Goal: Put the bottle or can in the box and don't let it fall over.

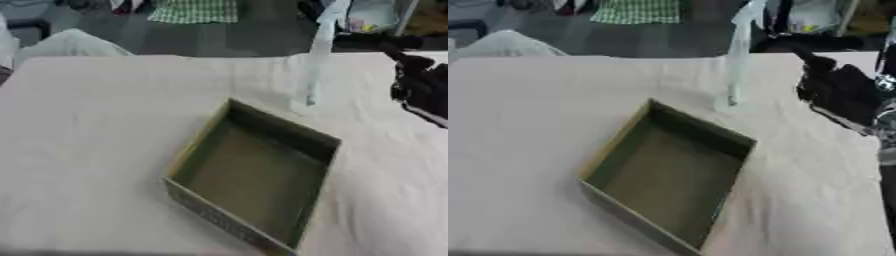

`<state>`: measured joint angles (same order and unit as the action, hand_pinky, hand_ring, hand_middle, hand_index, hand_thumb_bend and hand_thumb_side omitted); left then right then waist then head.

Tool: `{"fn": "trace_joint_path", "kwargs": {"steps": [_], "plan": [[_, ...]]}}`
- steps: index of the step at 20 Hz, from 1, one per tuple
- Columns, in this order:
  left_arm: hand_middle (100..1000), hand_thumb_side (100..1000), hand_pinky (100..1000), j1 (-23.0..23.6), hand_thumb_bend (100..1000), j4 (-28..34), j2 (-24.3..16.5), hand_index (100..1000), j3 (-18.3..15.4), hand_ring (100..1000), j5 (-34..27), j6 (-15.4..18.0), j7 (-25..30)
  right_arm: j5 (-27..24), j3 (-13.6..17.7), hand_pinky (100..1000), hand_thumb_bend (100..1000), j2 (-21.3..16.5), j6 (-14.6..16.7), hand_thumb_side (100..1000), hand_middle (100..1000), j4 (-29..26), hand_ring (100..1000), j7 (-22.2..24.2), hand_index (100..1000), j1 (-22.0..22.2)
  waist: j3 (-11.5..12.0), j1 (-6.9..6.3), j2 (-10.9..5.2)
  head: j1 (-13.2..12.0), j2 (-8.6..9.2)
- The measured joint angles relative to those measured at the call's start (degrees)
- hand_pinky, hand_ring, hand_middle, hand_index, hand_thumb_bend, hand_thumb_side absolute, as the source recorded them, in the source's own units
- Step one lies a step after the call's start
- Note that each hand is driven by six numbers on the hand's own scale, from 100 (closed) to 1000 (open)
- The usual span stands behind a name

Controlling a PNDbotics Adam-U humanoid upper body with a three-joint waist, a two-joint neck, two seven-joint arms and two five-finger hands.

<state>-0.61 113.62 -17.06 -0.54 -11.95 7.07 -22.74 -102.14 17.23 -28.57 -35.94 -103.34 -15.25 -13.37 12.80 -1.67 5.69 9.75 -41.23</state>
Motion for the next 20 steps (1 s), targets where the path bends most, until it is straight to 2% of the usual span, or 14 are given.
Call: {"fn": "trace_joint_path", "kwargs": {"steps": [5,20], "plan": [[972,637,1000,0.0,771,0.0,0.0,742,0.0,1000,-0.1,0.0,0.1,1.1,-0.4,100,803,-0.5,-1.2,1000,241,2.2,100,1.5,1000,-1.6,0.2,0.0,0.22,0.1,0.11],[975,638,1000,-0.5,768,0.0,0.0,741,0.4,1000,-0.1,-0.1,0.5,3.8,-2.0,100,776,-2.3,-4.9,1000,238,9.1,100,4.0,1000,-6.9,1.0,-0.01,0.91,0.5,0.5]]}}
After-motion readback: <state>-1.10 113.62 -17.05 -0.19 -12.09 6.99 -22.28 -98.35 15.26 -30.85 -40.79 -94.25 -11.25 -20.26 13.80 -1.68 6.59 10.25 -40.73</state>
